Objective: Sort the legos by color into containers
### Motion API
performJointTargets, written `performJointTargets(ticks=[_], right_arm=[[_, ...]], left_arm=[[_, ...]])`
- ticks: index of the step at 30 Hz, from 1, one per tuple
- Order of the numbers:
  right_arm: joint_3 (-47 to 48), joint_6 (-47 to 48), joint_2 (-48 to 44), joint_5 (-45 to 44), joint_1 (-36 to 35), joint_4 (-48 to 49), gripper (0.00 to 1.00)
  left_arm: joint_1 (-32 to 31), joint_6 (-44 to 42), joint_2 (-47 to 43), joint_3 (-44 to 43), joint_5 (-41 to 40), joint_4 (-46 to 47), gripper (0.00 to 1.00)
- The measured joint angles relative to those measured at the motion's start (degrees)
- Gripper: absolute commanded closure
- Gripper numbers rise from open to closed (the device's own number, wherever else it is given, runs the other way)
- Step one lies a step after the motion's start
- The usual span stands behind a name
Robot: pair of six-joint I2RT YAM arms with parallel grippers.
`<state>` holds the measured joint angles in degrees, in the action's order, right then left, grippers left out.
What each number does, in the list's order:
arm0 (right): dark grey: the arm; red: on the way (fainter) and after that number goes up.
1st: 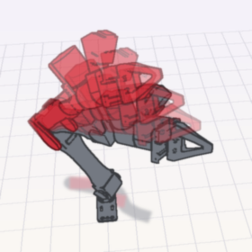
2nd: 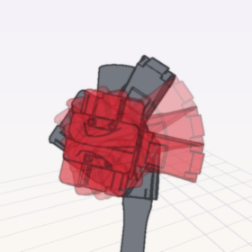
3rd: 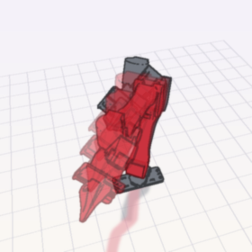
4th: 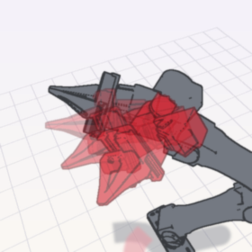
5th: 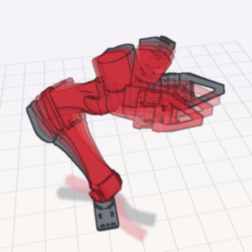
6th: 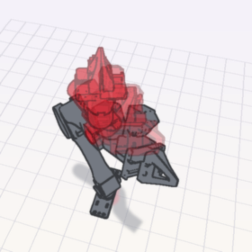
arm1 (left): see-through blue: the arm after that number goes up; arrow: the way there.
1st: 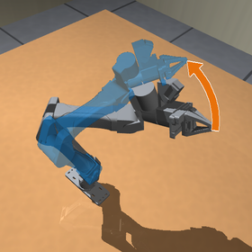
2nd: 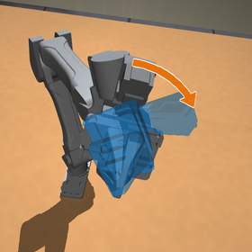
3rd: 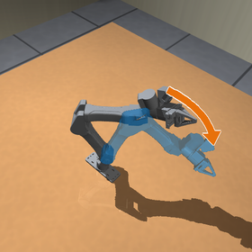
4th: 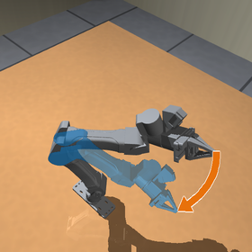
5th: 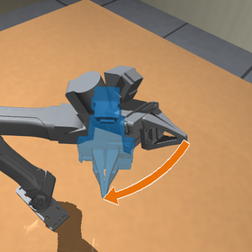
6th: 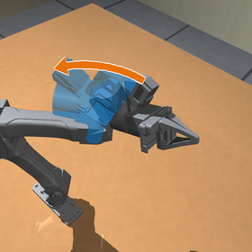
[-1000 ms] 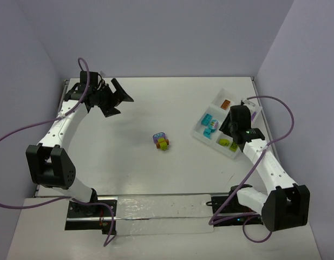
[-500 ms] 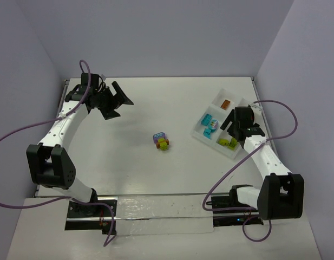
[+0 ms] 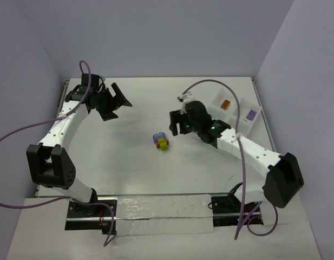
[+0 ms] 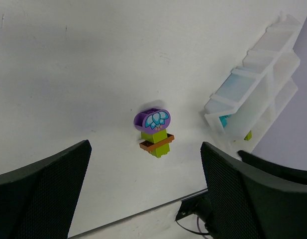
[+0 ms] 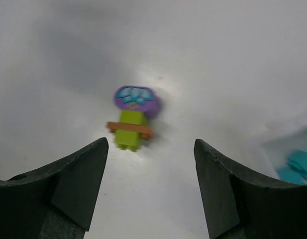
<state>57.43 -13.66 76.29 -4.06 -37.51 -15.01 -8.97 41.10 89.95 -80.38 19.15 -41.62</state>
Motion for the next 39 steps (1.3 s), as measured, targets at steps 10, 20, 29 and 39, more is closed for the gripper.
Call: performJointTargets(ticks=[10, 20, 29, 39], right_arm=[[8.58, 2.97, 18.93, 0.91, -9.26, -6.26, 0.13], [9.77, 0.12, 23.48, -2.73, -11.3, -8.71, 0.29], [9.75, -2.65, 25.33, -5.05, -11.3, -8.58, 0.43], [9.77, -4.27, 26.95, -5.25, -11.3, -7.93, 0.83]], left_arm=[[0.0, -0.22, -0.9, 0.33, -1.45, -1.31, 0.02], [0.0, -1.03, -1.11, 0.59, -2.26, -2.74, 0.02], [0.0, -1.35, -1.13, 0.59, -2.34, -3.37, 0.02], [0.0, -1.51, -1.11, 0.59, -2.47, -4.6, 0.02]])
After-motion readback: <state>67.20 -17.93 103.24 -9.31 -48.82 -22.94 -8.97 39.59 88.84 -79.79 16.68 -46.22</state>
